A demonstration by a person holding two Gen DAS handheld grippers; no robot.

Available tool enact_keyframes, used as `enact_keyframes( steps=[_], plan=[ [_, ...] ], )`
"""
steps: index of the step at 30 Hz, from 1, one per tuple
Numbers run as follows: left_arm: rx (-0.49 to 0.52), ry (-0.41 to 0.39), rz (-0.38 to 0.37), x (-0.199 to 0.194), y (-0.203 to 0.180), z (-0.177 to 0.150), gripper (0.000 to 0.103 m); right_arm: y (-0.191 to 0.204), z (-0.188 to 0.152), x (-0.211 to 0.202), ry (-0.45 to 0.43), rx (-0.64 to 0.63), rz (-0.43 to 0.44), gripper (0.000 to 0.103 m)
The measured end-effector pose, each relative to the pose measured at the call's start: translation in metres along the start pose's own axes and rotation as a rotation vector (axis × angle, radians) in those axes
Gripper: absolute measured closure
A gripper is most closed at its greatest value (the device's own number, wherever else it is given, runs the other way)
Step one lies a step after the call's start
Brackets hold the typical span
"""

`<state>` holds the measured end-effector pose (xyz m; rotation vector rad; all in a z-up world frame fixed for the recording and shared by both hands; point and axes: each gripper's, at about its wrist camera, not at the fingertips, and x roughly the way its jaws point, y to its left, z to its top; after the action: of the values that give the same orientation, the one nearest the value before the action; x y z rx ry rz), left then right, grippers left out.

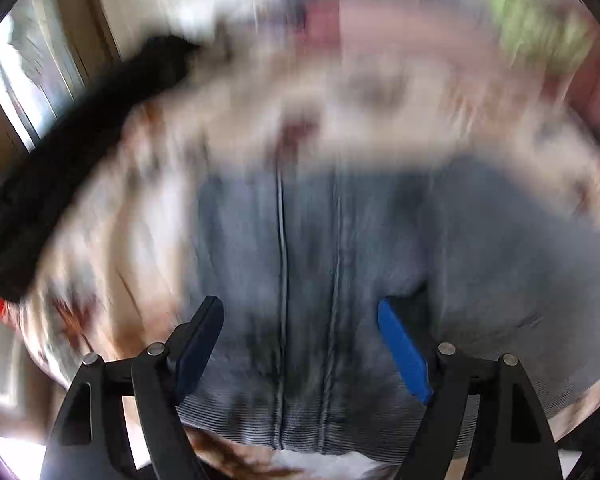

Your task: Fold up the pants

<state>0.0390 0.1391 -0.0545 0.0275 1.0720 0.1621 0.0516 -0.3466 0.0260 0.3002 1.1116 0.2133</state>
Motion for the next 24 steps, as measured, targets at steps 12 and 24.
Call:
enact_keyframes(
  steps=[12, 24],
  plan=[
    [-0.125, -0.133, -0.087, -0.008, 0.019, 0.012, 0.021, 0.215, 0.096, 0.173, 0.168, -0.338, 0.161, 0.039],
    [-0.074, -0.145, -0.068, -0.002, 0.014, 0.002, 0.020, 0.251, 0.081, 0.228, 0.119, -0.569, -0.110, 0.098]
  ],
)
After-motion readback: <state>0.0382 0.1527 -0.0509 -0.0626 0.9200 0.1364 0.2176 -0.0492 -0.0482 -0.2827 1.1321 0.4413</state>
